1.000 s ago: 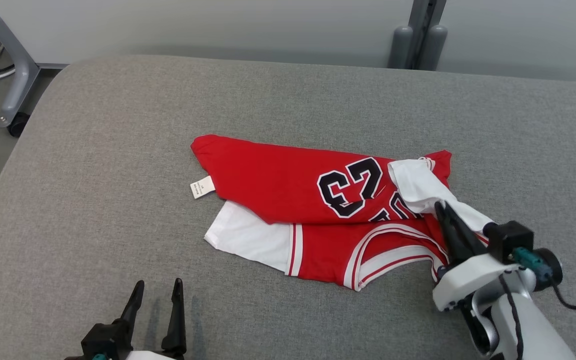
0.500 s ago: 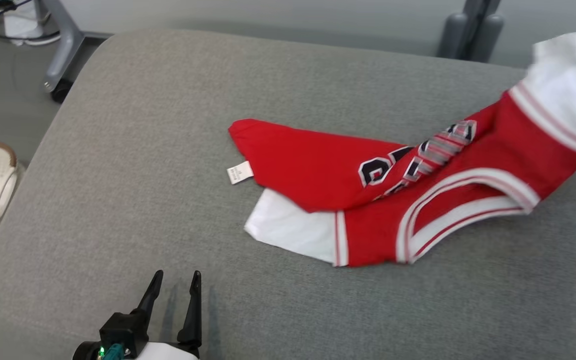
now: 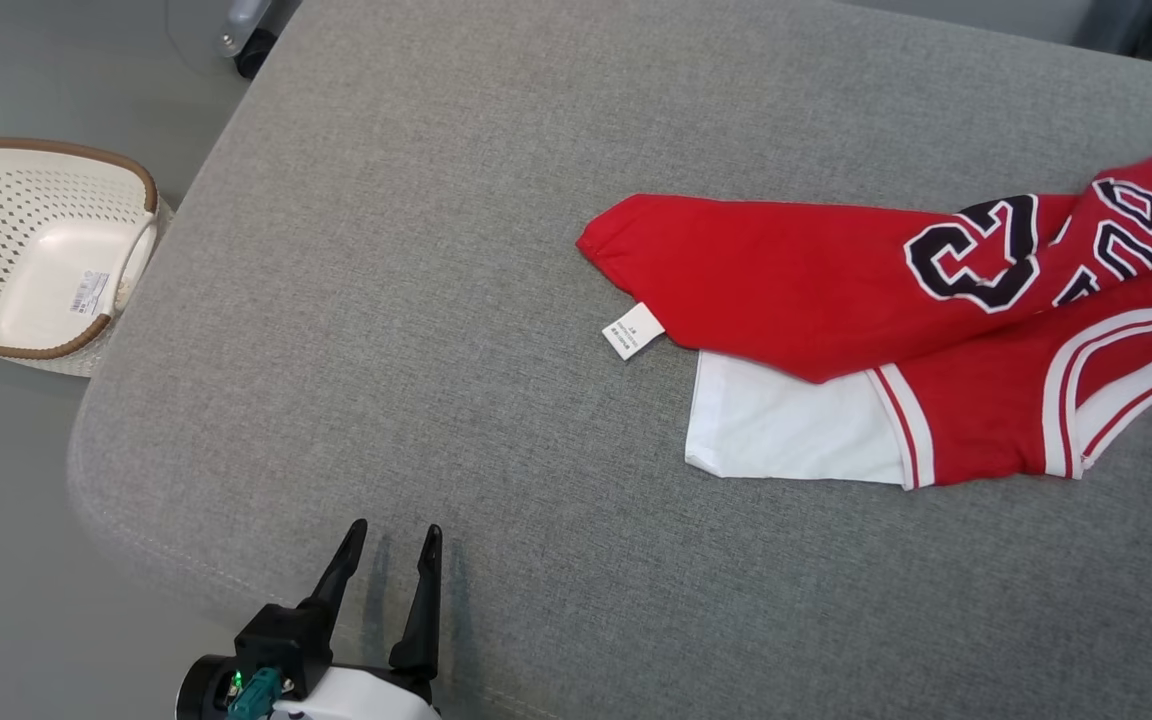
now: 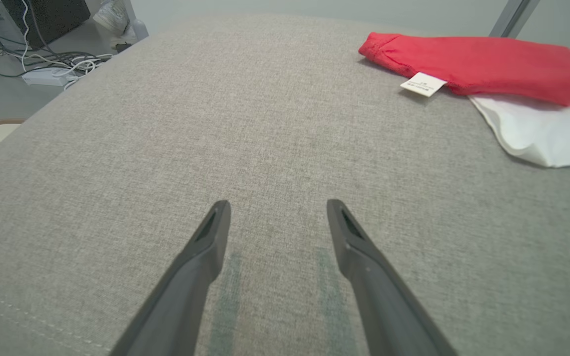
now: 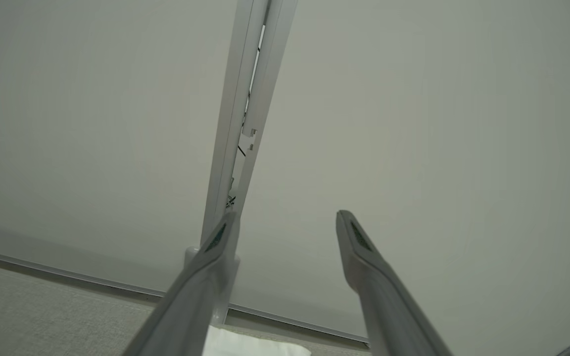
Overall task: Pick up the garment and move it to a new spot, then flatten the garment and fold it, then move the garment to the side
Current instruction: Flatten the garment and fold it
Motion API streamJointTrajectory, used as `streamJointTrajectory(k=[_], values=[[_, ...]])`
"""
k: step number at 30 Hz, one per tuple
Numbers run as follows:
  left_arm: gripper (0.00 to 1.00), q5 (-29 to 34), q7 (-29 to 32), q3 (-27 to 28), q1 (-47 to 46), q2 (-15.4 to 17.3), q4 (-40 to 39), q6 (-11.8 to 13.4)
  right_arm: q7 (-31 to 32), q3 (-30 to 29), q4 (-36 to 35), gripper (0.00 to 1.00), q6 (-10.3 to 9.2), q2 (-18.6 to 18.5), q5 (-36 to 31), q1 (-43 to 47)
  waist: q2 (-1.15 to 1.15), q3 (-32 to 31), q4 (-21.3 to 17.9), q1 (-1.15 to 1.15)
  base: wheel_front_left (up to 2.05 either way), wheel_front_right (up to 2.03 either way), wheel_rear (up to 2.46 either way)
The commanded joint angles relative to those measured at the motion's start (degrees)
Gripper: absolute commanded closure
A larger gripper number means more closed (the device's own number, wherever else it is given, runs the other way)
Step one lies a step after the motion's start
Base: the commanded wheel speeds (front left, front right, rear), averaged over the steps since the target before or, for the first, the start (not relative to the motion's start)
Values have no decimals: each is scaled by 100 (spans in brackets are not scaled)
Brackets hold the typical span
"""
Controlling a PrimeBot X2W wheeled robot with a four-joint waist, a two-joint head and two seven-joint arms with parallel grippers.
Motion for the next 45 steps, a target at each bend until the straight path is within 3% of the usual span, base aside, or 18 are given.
streamJointTrajectory(k=[1,5,8,17,20,26,35,44,45], values=[[0,-66,-7,4,-69,18,-1,60,-146,15,115,0,-2,150,-93,-11,0,24,-48,0,0,0,0],[0,-81,-7,-2,-139,18,24,74,-298,200,320,0,-2,558,11,189,0,-87,-279,0,0,0,0],[0,-56,-7,2,-176,20,40,81,-320,519,0,0,-2,944,384,487,0,-193,-456,0,0,0,0],[0,30,-7,85,-46,19,189,31,-314,2291,-1018,0,-2,1581,1871,2166,0,-639,-795,0,0,0,0],[0,47,-7,80,-27,19,217,19,-314,2691,-1157,0,-2,1639,2199,2495,0,-711,-818,0,0,0,0],[0,47,-7,89,74,21,291,-33,-315,4256,-1294,0,-2,1799,3099,3154,0,-844,-740,0,0,0,0],[0,-54,-7,-24,102,19,331,-30,-239,6510,-810,0,-2,1709,4503,2971,0,-804,-381,0,0,0,0],[0,-122,-7,-44,155,18,358,5,-266,7374,8,0,-2,1563,4917,2526,0,-740,-149,0,0,0,0],[0,-129,-7,-39,148,18,359,8,-261,7417,123,10,-2,1563,4933,2488,0,-733,-143,0,0,0,0]])
